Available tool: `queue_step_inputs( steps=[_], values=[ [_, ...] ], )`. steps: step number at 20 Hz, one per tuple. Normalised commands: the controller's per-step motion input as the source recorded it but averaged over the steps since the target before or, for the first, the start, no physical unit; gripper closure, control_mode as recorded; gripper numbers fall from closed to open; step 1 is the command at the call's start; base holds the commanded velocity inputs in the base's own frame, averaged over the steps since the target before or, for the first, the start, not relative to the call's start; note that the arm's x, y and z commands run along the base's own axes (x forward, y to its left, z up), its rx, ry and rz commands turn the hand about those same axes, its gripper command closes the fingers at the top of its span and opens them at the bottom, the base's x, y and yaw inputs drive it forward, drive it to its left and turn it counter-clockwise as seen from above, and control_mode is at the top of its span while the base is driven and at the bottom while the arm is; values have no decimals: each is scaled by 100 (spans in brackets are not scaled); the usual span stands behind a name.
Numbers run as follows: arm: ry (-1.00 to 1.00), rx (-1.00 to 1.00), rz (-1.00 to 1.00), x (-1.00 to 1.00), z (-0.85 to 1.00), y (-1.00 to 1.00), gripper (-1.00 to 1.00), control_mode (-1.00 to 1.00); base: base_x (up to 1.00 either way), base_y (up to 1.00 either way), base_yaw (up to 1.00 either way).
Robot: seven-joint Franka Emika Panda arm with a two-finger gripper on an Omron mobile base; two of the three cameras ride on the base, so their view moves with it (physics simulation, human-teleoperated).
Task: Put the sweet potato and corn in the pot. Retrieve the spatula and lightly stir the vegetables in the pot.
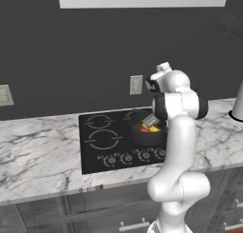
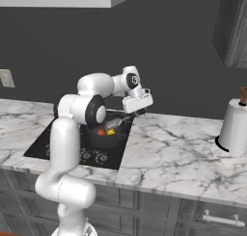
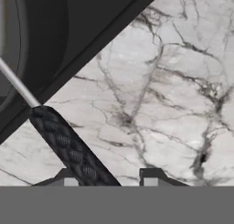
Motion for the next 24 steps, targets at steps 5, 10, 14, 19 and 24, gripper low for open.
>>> queue_step_inputs(
  steps=[5,10,14,19,24],
  values=[
    [-1,-2,0,-3,-14,26,100,-100,0,0,0],
    [-4,-5,0,-56,-26,4,100,-100,0,0,0],
    [-8,-1,-5,-60,-7,-19,100,-100,0,0,0],
    [-3,0,-1,-87,0,-2,100,-100,0,0,0],
    [0,-3,0,-70,0,7,100,-100,0,0,0]
  ],
)
